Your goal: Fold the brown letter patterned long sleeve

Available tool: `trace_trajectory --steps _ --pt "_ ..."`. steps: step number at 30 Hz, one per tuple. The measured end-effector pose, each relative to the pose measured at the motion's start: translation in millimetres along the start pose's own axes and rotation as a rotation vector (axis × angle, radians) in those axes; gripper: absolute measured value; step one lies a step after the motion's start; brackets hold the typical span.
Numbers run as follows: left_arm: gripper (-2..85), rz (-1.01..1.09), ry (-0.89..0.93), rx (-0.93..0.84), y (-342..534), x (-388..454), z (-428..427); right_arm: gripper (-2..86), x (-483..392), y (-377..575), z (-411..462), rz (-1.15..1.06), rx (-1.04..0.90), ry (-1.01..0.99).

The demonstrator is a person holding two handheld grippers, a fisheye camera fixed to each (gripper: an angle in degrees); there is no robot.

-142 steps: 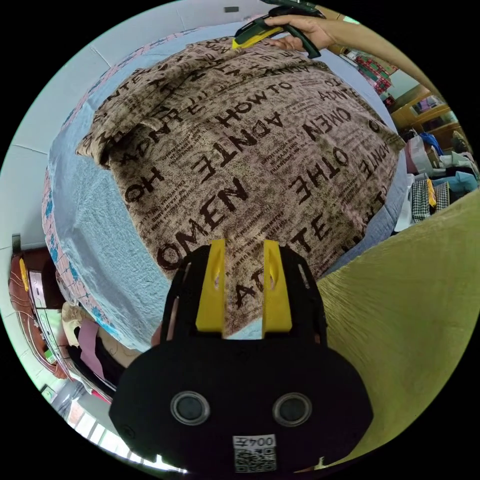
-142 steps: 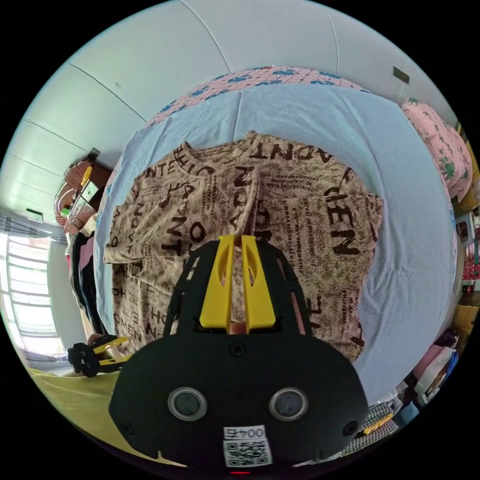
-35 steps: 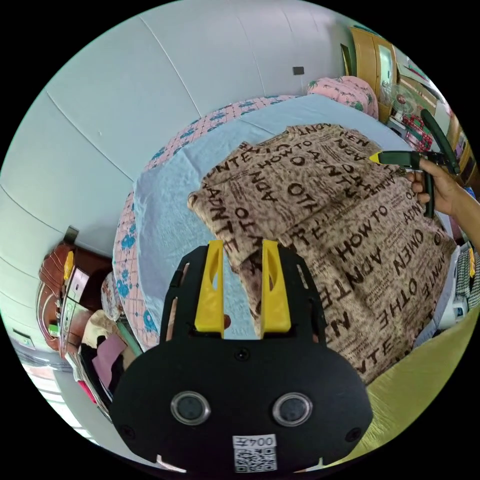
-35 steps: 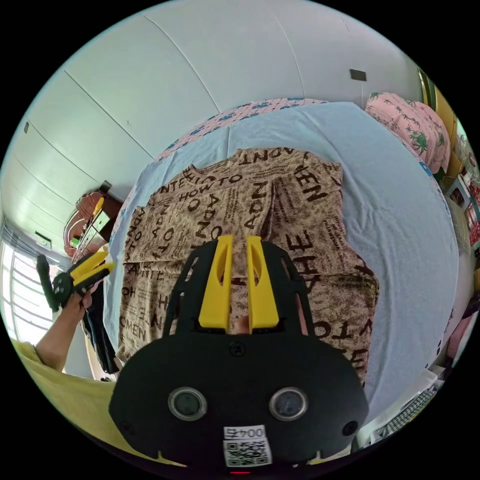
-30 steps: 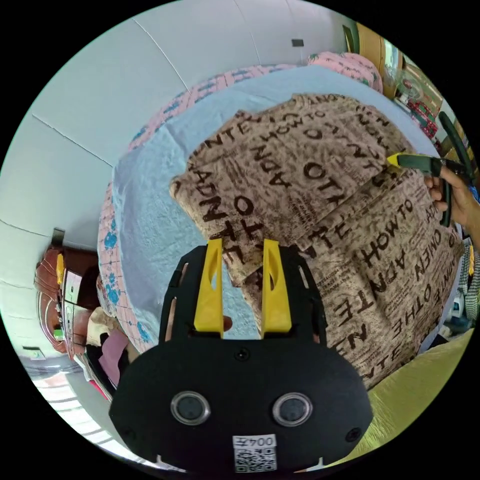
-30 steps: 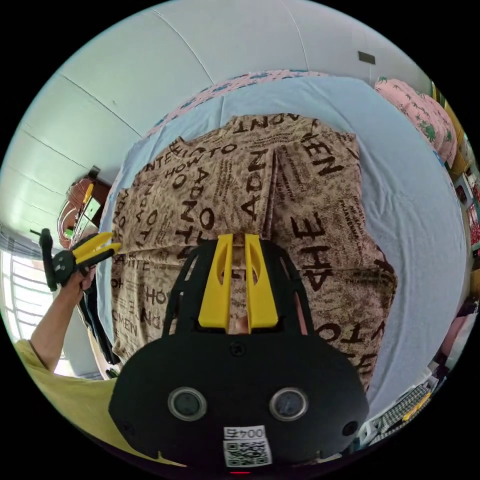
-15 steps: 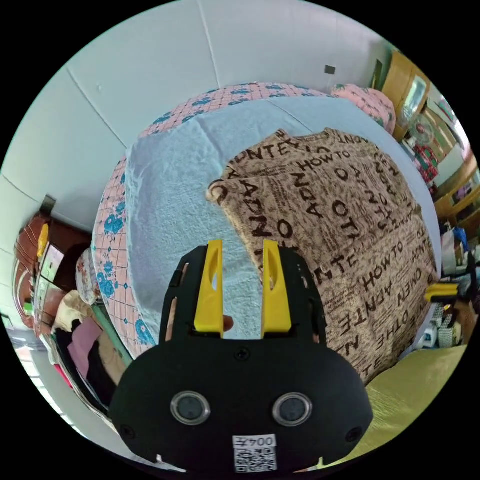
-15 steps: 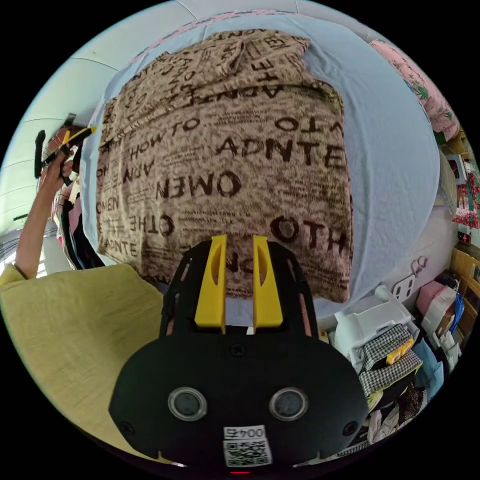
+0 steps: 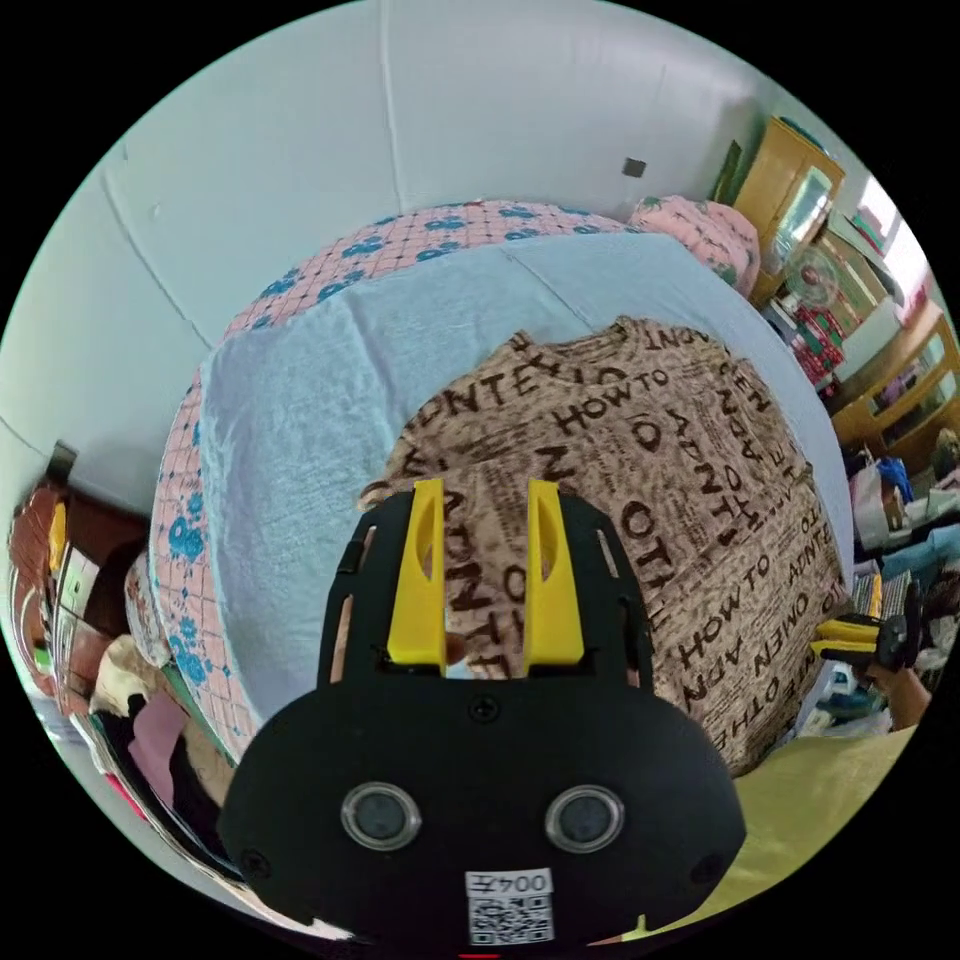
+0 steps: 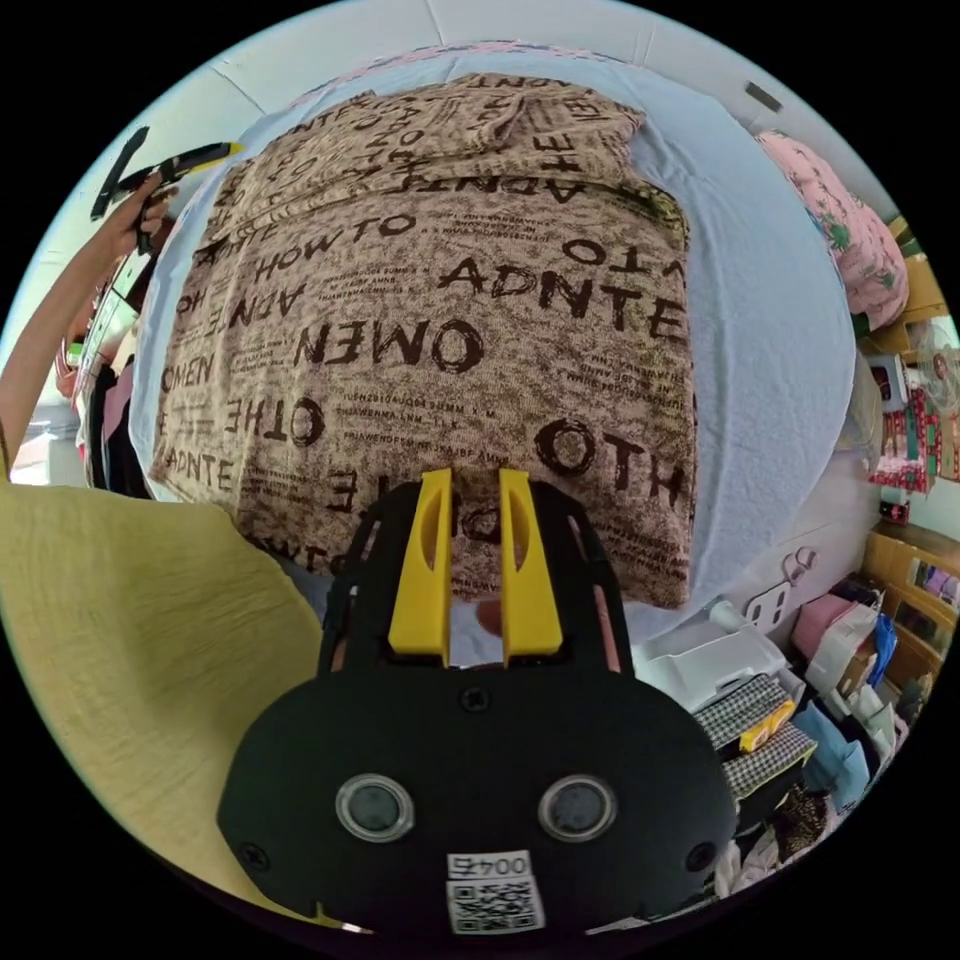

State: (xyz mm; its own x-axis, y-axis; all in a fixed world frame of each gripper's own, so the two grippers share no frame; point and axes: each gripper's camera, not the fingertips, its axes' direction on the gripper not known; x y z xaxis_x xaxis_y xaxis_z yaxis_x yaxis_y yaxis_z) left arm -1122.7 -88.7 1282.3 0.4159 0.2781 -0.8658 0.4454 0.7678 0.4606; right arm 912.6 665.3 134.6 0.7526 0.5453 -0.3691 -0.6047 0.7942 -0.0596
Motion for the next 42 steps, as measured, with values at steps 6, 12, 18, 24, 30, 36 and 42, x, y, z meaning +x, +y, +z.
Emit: trace_trajectory --steps 6,12,18,24,30,36,42 --pt "11.9 0.22 0.087 0.03 -57.7 136.3 15.5 5.3 35.0 25.9 -39.2 0.128 0.191 -0.159" --pt "11.2 0.418 0.207 0.08 -135.8 284.7 19.1 6.5 113.7 19.7 -67.0 0.32 0.43 -0.483" --pt "7.6 0.624 0.076 0.042 -189.7 420.8 41.5 8.6 130.2 -24.9 -82.7 0.234 0.536 -0.393" --pt "7.4 0.703 0.025 -0.072 -211.8 488.4 76.8 10.5 116.3 -65.0 -80.0 0.028 0.459 -0.29" --pt "7.9 0.517 -0.041 -0.106 -222.4 494.1 77.0 11.0 125.1 -61.0 -66.8 0.076 0.384 -0.295" --pt "6.7 0.46 -0.003 0.107 -161.0 464.5 -63.5 6.6 108.6 -12.5 -99.3 -0.056 0.354 -0.296" --pt "3.0 0.248 -0.023 -0.036 28.8 361.1 -149.3 -0.3 77.5 58.7 -97.9 -0.191 0.218 -0.273"
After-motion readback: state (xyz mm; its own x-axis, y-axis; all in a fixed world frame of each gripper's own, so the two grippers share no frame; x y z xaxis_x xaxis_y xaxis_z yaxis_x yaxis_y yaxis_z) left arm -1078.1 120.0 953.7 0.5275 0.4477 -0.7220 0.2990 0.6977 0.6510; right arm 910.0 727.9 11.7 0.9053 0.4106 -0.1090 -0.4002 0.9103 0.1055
